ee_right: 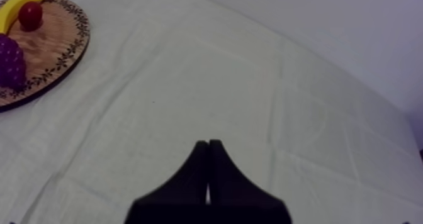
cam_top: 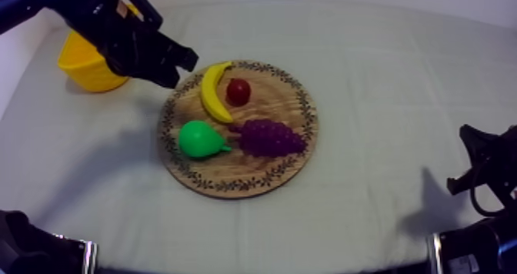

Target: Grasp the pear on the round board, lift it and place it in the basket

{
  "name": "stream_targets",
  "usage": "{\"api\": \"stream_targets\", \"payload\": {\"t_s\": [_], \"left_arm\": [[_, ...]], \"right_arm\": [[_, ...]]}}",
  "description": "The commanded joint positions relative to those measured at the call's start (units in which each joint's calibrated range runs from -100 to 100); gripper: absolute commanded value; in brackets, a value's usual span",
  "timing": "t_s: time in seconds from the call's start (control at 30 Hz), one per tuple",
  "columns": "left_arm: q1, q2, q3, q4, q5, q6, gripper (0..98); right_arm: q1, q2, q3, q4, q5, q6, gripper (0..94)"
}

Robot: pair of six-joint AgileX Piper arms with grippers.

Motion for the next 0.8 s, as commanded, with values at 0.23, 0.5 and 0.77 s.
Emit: {"api": "stream_targets", "payload": {"t_s": [0.23, 0.5, 0.77], "left_arm": [[0.34, 2.75, -3.32, 1.22, 5.7, -14.84, 0.0], [0.53, 4.61, -4.94, 0.95, 8.75, -23.94, 0.0], [0.5, 5.25, -7.15, 0.77, 9.91, -31.91, 2.0]], "right_arm": [[-0.02, -0.03, -0.02, -0.04, 0.02, 0.01, 0.4], [-0.02, -0.03, -0.02, -0.04, 0.02, 0.01, 0.4], [-0.02, -0.03, -0.02, -0.04, 0.02, 0.01, 0.4]]}}
